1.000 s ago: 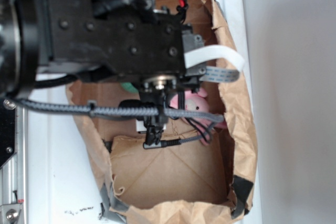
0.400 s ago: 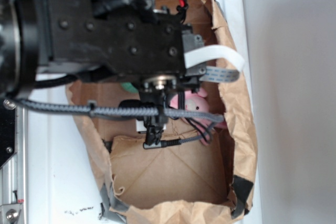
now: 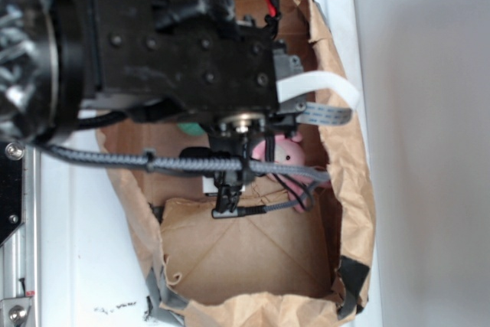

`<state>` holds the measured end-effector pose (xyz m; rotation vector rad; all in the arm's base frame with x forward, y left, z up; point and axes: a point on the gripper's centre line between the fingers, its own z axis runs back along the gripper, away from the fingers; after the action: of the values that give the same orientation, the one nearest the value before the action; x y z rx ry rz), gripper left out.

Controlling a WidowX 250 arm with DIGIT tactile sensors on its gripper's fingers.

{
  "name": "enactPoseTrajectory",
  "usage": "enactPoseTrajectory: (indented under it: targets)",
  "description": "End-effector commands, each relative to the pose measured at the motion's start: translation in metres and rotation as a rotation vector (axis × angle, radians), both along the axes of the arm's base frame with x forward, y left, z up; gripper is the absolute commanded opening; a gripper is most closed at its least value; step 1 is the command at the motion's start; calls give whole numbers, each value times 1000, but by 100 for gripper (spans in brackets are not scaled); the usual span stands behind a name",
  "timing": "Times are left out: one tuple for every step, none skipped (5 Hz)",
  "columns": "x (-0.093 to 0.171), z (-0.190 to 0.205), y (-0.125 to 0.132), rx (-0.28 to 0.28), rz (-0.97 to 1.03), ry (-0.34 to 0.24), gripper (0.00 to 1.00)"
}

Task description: Grab the green ball.

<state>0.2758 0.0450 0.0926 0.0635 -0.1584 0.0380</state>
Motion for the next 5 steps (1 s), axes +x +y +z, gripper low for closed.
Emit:
enactPoseTrajectory:
  targets:
    - [14, 0, 19, 42, 34, -38, 100]
    - [16, -5, 23, 65, 31, -35, 100]
    - [20, -12, 29, 112, 57, -52, 100]
    - [21, -15, 34, 139, 69, -55, 100]
    - [5, -14, 39, 154, 24, -35, 100]
